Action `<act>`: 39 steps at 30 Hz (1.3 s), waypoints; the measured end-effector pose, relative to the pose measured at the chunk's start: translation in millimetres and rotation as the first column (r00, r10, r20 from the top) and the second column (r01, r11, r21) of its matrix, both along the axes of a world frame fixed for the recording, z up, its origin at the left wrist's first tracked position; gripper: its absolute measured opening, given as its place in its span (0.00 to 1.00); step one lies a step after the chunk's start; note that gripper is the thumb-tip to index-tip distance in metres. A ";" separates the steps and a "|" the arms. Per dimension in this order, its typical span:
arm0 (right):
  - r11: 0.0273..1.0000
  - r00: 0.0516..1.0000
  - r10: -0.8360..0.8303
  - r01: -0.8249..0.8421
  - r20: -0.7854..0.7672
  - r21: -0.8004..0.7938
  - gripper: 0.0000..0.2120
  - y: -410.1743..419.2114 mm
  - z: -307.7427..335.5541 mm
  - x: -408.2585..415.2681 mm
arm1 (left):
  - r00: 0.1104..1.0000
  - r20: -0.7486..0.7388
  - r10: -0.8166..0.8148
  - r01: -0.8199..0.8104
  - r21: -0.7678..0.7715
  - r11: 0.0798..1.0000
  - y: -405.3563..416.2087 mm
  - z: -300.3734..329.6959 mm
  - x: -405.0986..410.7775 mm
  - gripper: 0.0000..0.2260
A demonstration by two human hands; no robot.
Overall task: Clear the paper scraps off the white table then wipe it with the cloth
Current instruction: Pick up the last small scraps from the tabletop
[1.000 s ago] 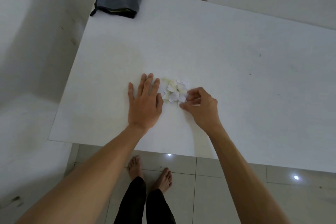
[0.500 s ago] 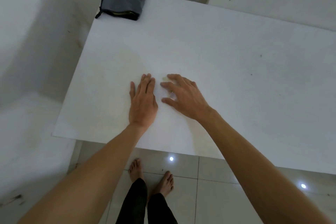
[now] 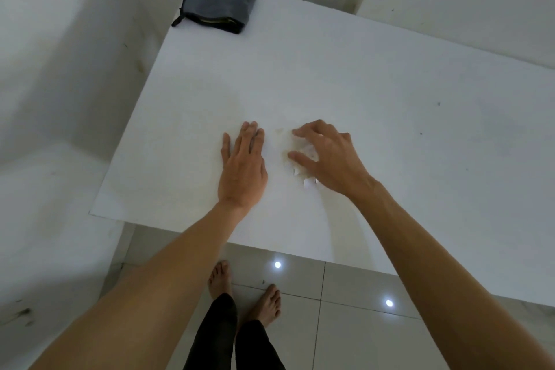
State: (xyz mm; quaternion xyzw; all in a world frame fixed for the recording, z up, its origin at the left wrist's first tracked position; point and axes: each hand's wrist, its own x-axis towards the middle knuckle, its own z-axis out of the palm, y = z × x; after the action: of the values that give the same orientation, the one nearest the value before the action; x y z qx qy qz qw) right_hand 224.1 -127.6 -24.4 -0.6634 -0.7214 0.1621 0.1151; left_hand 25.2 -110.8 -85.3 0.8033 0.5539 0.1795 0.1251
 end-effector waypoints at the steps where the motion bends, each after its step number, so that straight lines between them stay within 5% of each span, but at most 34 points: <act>1: 0.999 0.997 0.053 -0.053 0.056 -0.007 0.22 0.4 -4.0 -7.0 | 1.000 0.006 0.000 0.000 -0.005 1.000 -0.4 0.7 0.1 0.24; 5: 0.947 0.948 0.215 -0.261 0.234 0.187 0.10 -25.2 -19.1 -8.8 | 1.000 0.004 0.008 -0.008 -0.012 1.000 -0.9 1.3 0.9 0.24; 8: 0.939 0.970 0.150 -0.200 0.189 0.280 0.05 -46.0 -14.3 7.8 | 1.000 -0.010 0.017 -0.017 -0.016 1.000 -0.4 1.9 2.0 0.24; 11: 0.977 0.997 -0.057 0.045 0.049 0.209 0.24 -51.1 -2.2 21.2 | 0.999 -0.037 0.013 -0.013 -0.018 1.000 -0.7 2.0 2.4 0.24; 15: 0.992 0.987 -0.096 0.105 0.131 -0.063 0.50 -38.3 4.3 22.8 | 0.999 -0.054 0.006 -0.007 -0.016 1.000 -0.3 2.0 2.3 0.24; 18: 0.993 0.960 0.063 -0.033 0.274 -0.112 0.43 -32.8 -3.8 11.4 | 0.999 -0.045 0.015 -0.016 -0.026 1.000 -1.2 2.7 1.3 0.24; 21: 0.992 0.942 0.109 -0.123 0.317 0.026 0.27 -39.6 -18.7 3.9 | 0.999 -0.043 0.009 -0.010 -0.036 0.999 -0.8 2.4 2.5 0.24; 26: 0.968 0.968 0.132 -0.173 0.216 0.181 0.15 -50.0 -28.1 7.5 | 0.999 -0.042 0.012 -0.013 -0.027 1.000 0.5 1.2 2.7 0.23; 29: 0.996 0.996 -0.029 0.037 -0.087 0.086 0.10 -44.4 -18.5 7.6 | 0.999 -0.046 0.010 -0.011 -0.026 1.000 0.2 1.5 2.4 0.24; 34: 0.901 0.741 -0.420 0.412 -0.524 -0.140 0.06 -34.0 12.1 19.9 | 0.999 -0.053 0.008 -0.010 -0.026 1.000 0.5 -0.1 2.2 0.24; 36: 0.868 0.640 -0.485 0.432 -0.595 -0.243 0.05 -37.3 20.0 25.2 | 0.999 -0.050 0.006 -0.008 -0.029 1.000 0.7 -0.5 2.1 0.24; 39: 0.869 0.638 -0.488 0.421 -0.595 -0.261 0.05 -46.4 18.9 26.8 | 0.999 -0.046 0.010 -0.011 -0.025 1.000 0.7 0.4 1.9 0.24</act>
State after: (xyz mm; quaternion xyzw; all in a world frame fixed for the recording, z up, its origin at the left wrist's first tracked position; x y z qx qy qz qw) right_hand 251.0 -174.0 -5.5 -0.7309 -0.4378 0.3805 0.3595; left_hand 27.0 -110.1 -84.9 0.8025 0.5633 0.1545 0.1216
